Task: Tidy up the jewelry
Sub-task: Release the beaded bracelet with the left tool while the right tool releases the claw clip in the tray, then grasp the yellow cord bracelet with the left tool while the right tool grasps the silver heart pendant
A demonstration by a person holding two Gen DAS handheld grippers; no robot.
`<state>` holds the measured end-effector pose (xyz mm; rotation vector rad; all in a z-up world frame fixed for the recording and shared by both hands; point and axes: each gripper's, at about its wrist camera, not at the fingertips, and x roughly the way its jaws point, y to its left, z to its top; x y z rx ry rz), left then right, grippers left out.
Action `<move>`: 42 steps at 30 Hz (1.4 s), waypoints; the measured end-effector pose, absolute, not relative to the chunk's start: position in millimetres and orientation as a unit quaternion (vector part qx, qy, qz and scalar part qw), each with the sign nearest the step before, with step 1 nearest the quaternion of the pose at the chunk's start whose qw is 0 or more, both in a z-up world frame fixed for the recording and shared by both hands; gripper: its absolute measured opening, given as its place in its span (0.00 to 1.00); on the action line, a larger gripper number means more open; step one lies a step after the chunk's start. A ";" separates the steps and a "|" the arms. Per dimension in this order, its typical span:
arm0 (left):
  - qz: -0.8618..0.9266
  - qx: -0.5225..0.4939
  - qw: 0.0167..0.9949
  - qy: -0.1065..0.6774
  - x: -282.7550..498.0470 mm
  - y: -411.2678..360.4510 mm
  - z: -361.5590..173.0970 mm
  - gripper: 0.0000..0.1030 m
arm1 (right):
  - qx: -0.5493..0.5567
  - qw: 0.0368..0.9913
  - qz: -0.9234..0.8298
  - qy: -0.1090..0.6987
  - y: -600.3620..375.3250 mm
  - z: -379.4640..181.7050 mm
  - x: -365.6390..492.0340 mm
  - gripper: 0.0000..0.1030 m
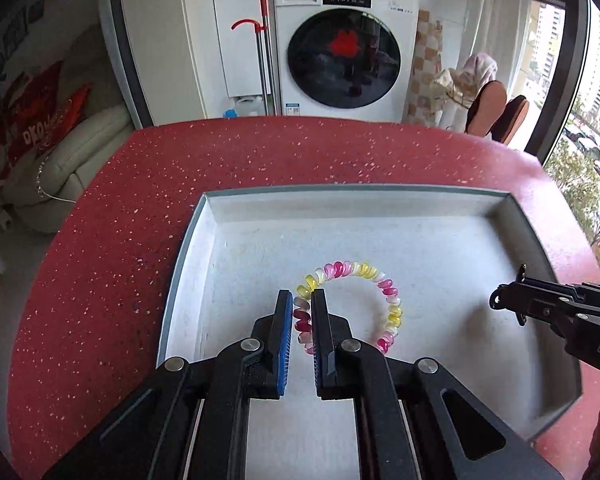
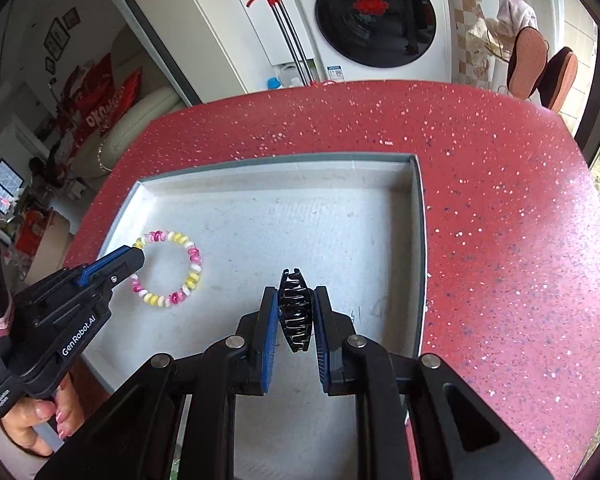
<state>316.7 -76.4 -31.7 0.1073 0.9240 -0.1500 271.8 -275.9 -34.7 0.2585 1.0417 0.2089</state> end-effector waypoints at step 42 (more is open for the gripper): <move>-0.040 0.058 0.917 0.393 215.6 -47.2 15.8 1.00 | 0.124 0.895 0.124 0.411 -274.2 35.7 157.4 1.00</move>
